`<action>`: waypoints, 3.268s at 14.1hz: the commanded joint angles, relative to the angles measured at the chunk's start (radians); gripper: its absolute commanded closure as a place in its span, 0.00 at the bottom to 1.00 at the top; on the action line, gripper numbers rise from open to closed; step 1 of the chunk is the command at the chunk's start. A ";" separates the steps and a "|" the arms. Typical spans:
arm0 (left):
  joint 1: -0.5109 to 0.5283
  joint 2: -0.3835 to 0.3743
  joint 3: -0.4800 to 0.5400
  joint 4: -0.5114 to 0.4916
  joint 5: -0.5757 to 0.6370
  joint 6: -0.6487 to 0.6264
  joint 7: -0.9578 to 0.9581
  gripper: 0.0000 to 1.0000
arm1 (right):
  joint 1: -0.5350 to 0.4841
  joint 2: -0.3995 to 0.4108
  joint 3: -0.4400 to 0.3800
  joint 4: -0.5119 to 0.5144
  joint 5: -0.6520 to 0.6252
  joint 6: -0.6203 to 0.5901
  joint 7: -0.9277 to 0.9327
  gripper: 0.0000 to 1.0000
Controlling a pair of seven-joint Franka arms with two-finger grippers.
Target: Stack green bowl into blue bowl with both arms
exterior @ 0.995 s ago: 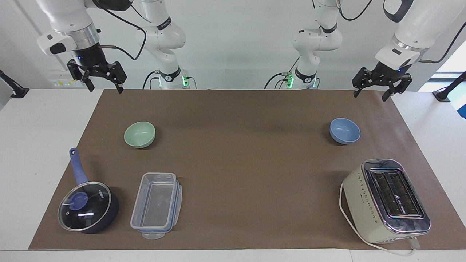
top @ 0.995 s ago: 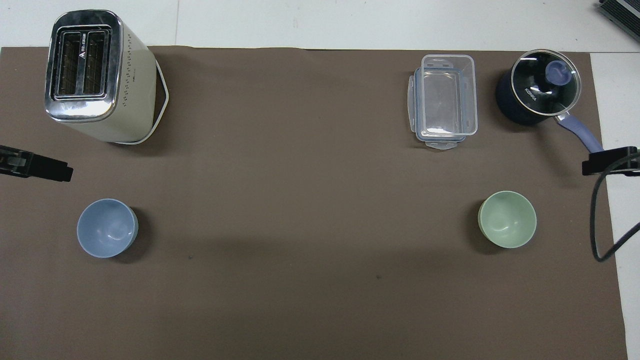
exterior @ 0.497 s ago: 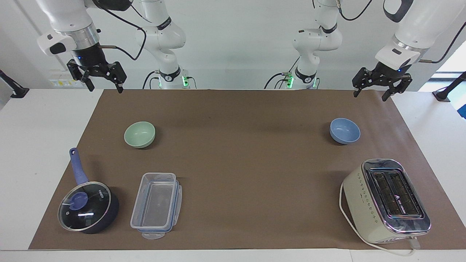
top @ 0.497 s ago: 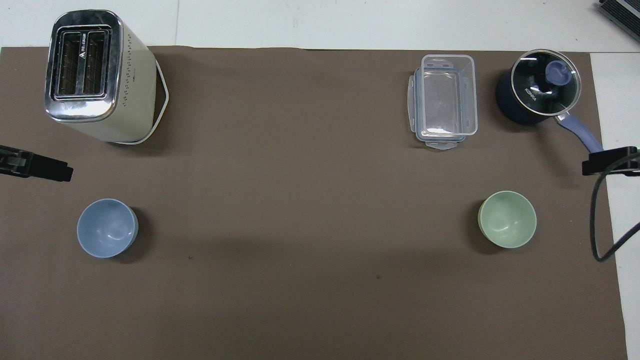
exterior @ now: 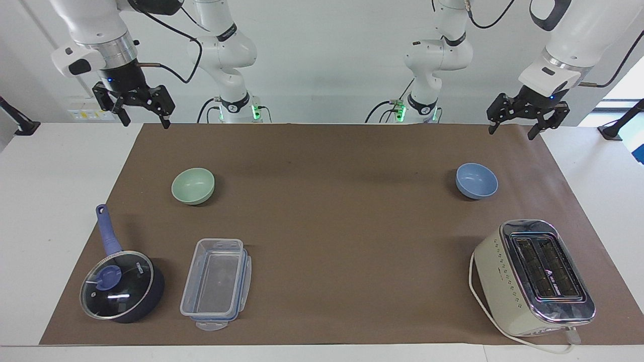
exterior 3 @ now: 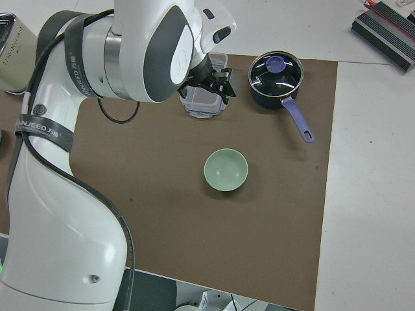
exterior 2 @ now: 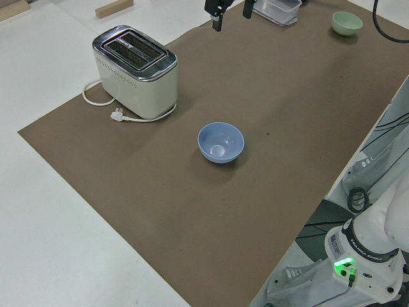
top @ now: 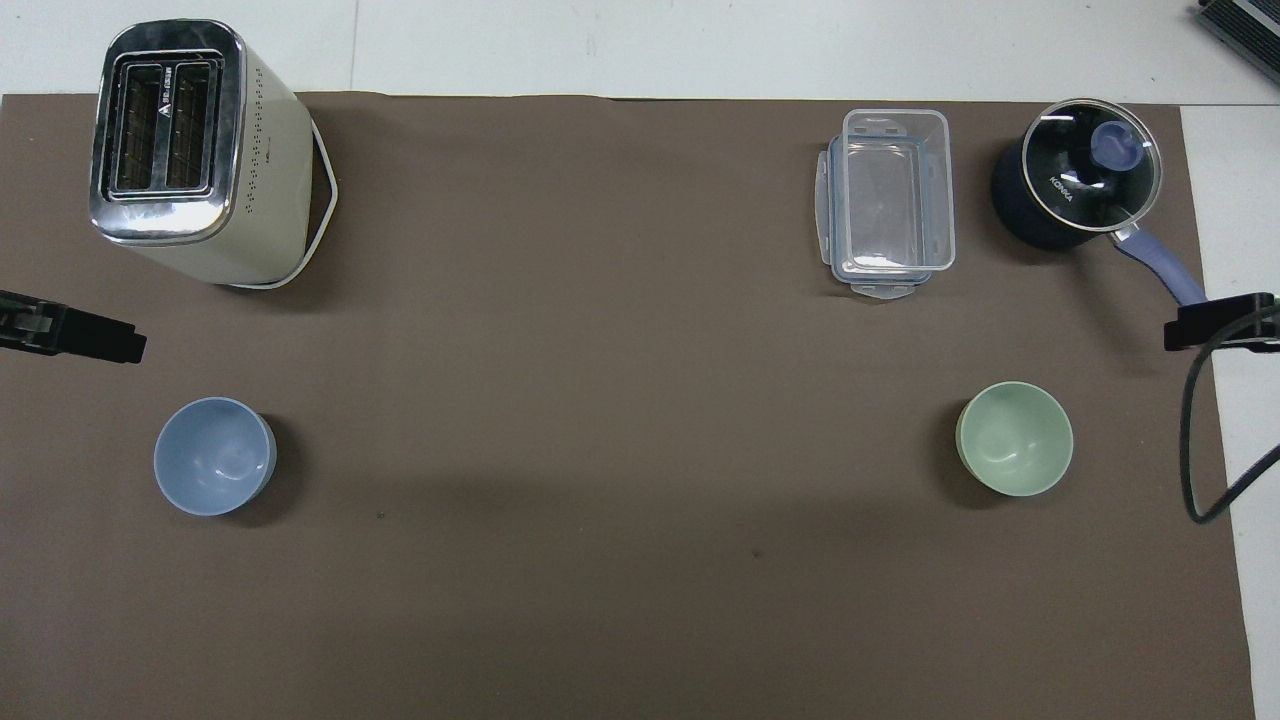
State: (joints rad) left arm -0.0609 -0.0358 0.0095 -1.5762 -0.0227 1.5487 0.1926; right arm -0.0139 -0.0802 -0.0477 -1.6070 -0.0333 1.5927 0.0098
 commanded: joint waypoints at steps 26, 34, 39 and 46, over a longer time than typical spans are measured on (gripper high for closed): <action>0.004 -0.003 0.000 0.002 0.009 -0.006 0.019 0.00 | -0.003 -0.012 0.003 -0.016 -0.010 0.004 -0.004 0.00; 0.003 -0.003 0.000 0.002 0.009 -0.006 0.001 0.00 | -0.009 -0.012 0.002 -0.036 -0.010 0.010 0.001 0.00; 0.003 -0.003 0.000 0.002 0.009 -0.004 0.001 0.00 | -0.012 -0.012 0.002 -0.037 -0.010 0.036 -0.007 0.00; 0.003 -0.003 0.000 0.002 0.009 -0.006 -0.001 0.00 | -0.012 -0.012 0.002 -0.037 -0.010 0.032 -0.005 0.00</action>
State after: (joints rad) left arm -0.0609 -0.0359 0.0102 -1.5763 -0.0227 1.5494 0.1950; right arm -0.0187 -0.0802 -0.0497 -1.6253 -0.0333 1.6107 0.0098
